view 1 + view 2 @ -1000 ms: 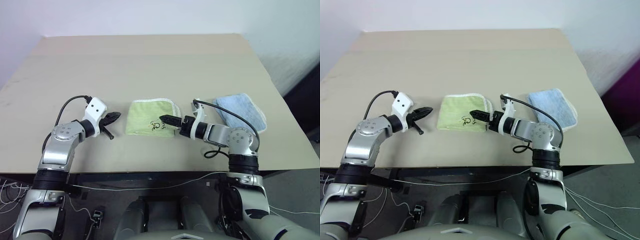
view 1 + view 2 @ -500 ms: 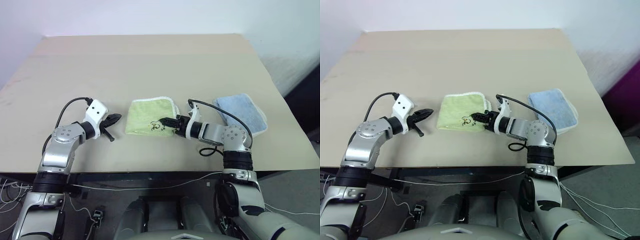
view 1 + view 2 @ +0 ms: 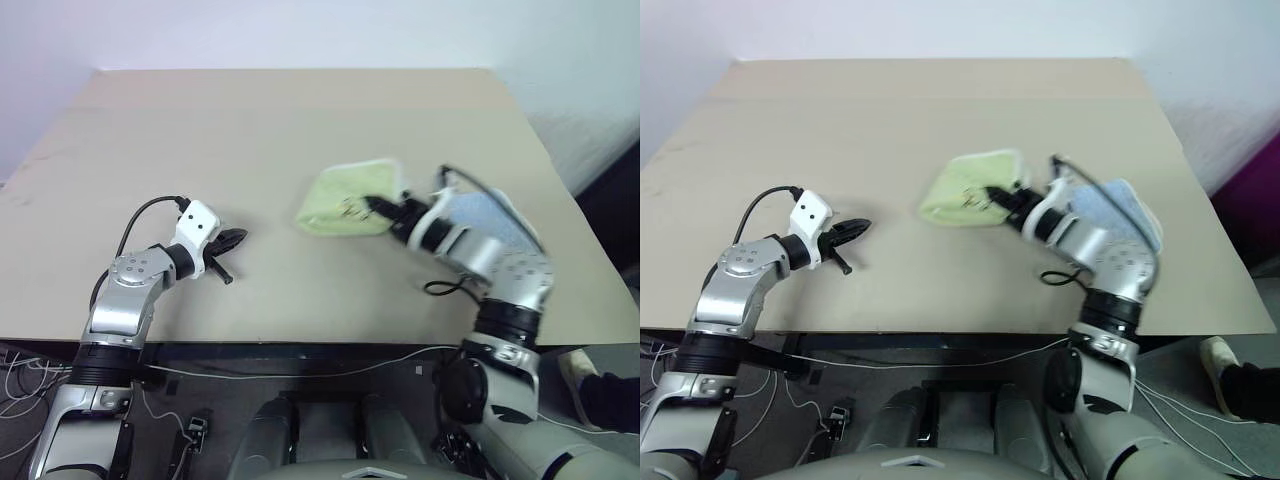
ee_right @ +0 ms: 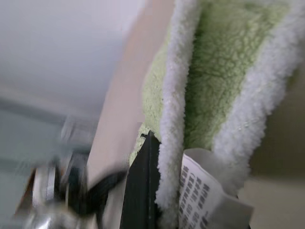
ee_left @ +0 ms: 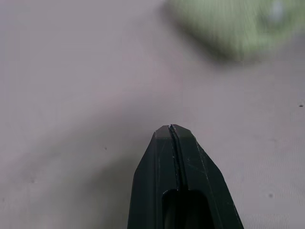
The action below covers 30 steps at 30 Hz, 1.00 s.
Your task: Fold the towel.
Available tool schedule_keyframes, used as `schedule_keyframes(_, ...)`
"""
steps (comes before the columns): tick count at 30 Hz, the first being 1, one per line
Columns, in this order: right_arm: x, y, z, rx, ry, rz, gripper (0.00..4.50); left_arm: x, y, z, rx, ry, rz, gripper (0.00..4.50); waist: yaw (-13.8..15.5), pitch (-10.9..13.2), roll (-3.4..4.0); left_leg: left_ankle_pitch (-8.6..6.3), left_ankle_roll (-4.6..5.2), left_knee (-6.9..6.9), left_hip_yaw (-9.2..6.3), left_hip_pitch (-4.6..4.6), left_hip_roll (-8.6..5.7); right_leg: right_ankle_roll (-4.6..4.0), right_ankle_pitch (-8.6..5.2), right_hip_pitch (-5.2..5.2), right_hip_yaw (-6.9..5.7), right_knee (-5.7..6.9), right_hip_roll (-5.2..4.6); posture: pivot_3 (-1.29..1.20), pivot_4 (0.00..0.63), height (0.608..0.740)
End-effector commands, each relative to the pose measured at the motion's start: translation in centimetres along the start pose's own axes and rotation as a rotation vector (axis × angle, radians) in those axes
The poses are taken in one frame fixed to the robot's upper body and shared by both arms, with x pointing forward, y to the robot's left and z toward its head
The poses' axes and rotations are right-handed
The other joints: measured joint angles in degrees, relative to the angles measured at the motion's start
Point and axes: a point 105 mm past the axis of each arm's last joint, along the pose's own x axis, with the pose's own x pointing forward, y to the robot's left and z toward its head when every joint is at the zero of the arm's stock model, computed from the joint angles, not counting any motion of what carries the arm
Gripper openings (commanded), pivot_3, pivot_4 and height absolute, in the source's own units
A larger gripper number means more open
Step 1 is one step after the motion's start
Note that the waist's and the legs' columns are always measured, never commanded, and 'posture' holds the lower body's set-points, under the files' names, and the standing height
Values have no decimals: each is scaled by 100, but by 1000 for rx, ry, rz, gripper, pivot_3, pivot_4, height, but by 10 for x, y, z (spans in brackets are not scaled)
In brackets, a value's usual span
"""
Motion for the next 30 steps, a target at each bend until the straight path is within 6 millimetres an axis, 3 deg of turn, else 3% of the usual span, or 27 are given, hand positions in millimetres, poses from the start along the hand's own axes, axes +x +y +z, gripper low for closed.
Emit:
schedule_keyframes(1, -31, 12, 49, -50, -195, -6, 5, 4, -5, 9, 24, -37, -20, 0, 21, 0, 0, 0, 0, -1, 0, 0, 0, 0, 0, 0, 0, 0, 1, 0, 150, 740)
schedule_keyframes(3, -38, 13, 49, -106, -195, -35, 5, 10, -10, 8, 18, -39, -42, 0, 17, 1, 2, 0, 0, -2, 1, 0, 2, 0, 0, 0, 1, -1, 1, 0, 150, 740)
schedule_keyframes(7, -34, 22, 41, -151, -172, -28, 5, 21, -12, 12, 21, -53, -59, 0, -72, 1, 2, 0, 1, -2, 4, 1, 7, 0, 0, 0, 4, 2, 6, 0, 150, 740)
schedule_keyframes(12, -14, 57, 21, -202, -84, 85, 5, 24, 10, 25, -41, -125, 17, 0, -92, 2, 4, 1, 2, -1, 6, 1, 8, 0, 0, -3, 4, 5, 11, 0, 150, 740)
schedule_keyframes(17, 10, 78, -3, -163, -1, 175, 5, 5, 38, 43, -135, -234, 117, 0, -82, 2, 4, 1, 2, -1, 5, 0, 9, 0, 0, -4, 4, 6, 11, 0, 150, 740)
schedule_keyframes(19, 24, 83, -31, -126, 111, 228, 5, -21, 67, 51, -234, -302, 218, 0, -84, 3, 0, 1, 1, 1, 5, -1, 8, 0, 0, -4, 4, 5, 9, 0, 150, 740)
schedule_keyframes(22, 33, 77, -56, -100, 203, 237, 5, -39, 79, 57, -293, -346, 258, 0, -93, 4, 2, 1, 1, 1, 3, -1, 10, 0, 0, -9, 3, 7, 13, 0, 150, 740)
schedule_keyframes(24, 41, 61, -86, -66, 313, 211, 5, -51, 80, 59, -359, -376, 262, 0, -72, 3, 1, 1, 1, -1, 3, -2, 9, 0, 0, -6, 1, 5, 11, 0, 150, 740)
schedule_keyframes(30, 41, 40, -127, -68, 465, 199, 5, -50, 52, 49, -407, -306, 168, 0, -71, 3, 0, -1, 4, 6, 2, -1, -1, 1, 0, 2, -2, 1, 8, 0, 150, 740)
